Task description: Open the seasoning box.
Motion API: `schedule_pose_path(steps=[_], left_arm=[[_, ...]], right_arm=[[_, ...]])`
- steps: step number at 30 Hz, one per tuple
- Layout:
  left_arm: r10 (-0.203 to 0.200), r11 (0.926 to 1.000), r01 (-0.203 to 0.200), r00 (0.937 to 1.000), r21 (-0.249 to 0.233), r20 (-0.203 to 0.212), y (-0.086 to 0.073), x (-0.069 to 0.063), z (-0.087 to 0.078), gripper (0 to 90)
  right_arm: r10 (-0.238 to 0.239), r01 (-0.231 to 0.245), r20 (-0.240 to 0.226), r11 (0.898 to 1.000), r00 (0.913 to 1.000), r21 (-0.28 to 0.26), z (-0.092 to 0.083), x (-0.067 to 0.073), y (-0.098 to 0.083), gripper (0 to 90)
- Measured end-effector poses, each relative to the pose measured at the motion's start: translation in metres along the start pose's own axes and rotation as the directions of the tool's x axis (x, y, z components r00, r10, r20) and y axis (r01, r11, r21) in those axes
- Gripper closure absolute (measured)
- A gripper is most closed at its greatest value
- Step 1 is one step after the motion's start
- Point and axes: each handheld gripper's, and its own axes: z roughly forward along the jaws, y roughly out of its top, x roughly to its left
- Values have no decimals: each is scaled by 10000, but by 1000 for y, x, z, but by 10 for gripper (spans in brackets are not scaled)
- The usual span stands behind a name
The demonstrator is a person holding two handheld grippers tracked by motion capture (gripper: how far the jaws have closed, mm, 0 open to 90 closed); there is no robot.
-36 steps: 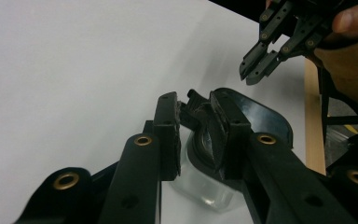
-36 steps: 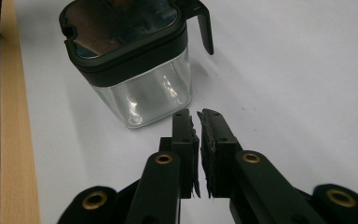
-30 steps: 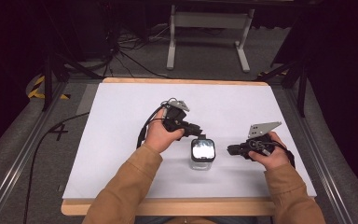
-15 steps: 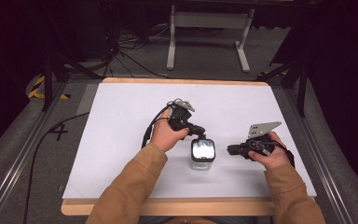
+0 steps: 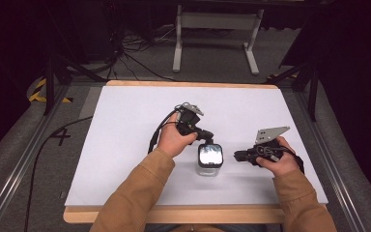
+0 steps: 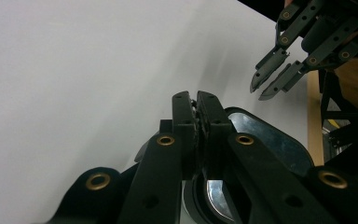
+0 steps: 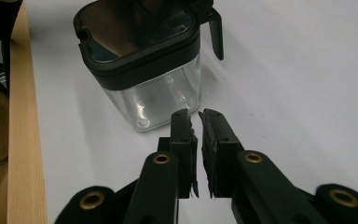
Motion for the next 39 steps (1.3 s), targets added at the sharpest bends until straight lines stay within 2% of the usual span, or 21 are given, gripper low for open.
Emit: schedule_pose_path(steps=[14, 17, 20, 27, 39], left_arm=[[-253, 9997, 253, 9995, 19, 210, 0, 4, 0, 868], [-155, 9999, 155, 9999, 55, -8, 1, 2, 0, 866], [-257, 9996, 256, 9997, 97, 40, 1, 2, 0, 866], [-530, 9986, 528, 9983, 107, 253, 1, 5, 0, 866], [-897, 9959, 892, 9952, 146, 393, 1, 7, 0, 866]], right_arm=[[-268, 268, -107, 9996, 9996, -28, -1, 6, 5, 843], [-315, 315, -185, 9995, 9993, -5, -1, 7, 6, 855], [-423, 425, -297, 9991, 9987, 43, 0, 10, 7, 870], [-847, 861, -648, 9961, 9943, 186, 3, 18, 13, 895], [-1282, 1332, -1141, 9904, 9852, 380, 8, 29, 19, 900]])
